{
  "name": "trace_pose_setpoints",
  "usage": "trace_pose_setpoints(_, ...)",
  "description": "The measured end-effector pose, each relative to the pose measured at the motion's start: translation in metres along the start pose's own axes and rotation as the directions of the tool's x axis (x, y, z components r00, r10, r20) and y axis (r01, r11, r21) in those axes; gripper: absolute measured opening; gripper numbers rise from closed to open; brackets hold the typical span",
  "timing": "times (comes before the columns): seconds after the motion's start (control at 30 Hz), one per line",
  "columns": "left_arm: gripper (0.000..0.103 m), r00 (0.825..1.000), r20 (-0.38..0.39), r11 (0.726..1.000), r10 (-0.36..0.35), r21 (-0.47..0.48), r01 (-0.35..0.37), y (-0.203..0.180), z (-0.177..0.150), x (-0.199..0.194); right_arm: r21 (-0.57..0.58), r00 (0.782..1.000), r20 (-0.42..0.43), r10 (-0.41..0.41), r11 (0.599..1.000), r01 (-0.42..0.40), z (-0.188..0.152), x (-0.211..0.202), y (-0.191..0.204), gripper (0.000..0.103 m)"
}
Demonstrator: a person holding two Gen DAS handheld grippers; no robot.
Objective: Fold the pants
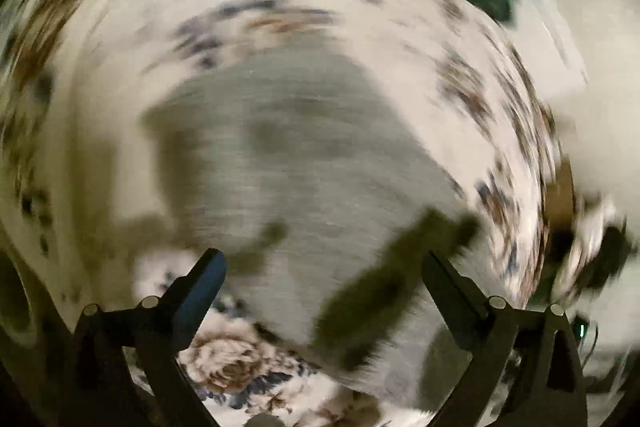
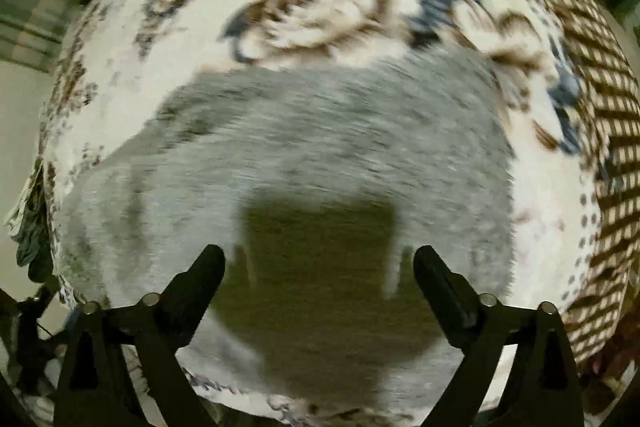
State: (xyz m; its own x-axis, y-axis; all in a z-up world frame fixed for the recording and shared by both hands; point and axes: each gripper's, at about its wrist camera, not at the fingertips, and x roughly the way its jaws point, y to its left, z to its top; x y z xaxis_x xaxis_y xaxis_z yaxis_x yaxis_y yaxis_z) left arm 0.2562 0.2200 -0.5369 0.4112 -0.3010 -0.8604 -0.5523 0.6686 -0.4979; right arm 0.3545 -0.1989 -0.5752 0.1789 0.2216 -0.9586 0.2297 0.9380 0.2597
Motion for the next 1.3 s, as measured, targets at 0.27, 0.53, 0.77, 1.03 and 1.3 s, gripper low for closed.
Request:
trace_pose_setpoints(0.27, 0.1, 0.997, 0.057, 0.948, -0.043, -0.313, 0.059, 0.08, 0.026, 0.036, -0.162, 0.986, -0.05, -0.16, 0.975, 0.15, 0.0, 0.061, 0.069, 0.098)
trace_pose_setpoints(0.53, 0.1, 0.994, 0.055, 0.945, -0.099, -0.308, 0.111, 0.074, 0.065, 0.07, -0.129, 0.972, -0.112, -0.207, 0.973, 0.192, 0.017, 0.084, 0.076, 0.102)
trace_pose_setpoints(0.77, 0.02, 0.972, 0.164, 0.964, -0.166, -0.182, 0.195, 0.049, 0.063, 0.042, -0.102, 0.986, -0.096, -0.138, 0.987, 0.128, 0.009, 0.057, 0.051, 0.102)
trace_pose_setpoints(1.03, 0.019, 0.94, 0.218, 0.953, -0.261, 0.211, 0.216, -0.083, 0.004, -0.054, 0.004, 0.997, -0.072, -0.012, 1.0, 0.012, -0.006, 0.013, 0.001, 0.102)
trace_pose_setpoints(1.3, 0.019, 0.959, 0.002, 0.81, -0.285, 0.534, 0.24, -0.243, -0.125, -0.043, 0.102, 1.0, -0.002, 0.007, 0.995, -0.007, -0.025, -0.054, -0.098, 0.102)
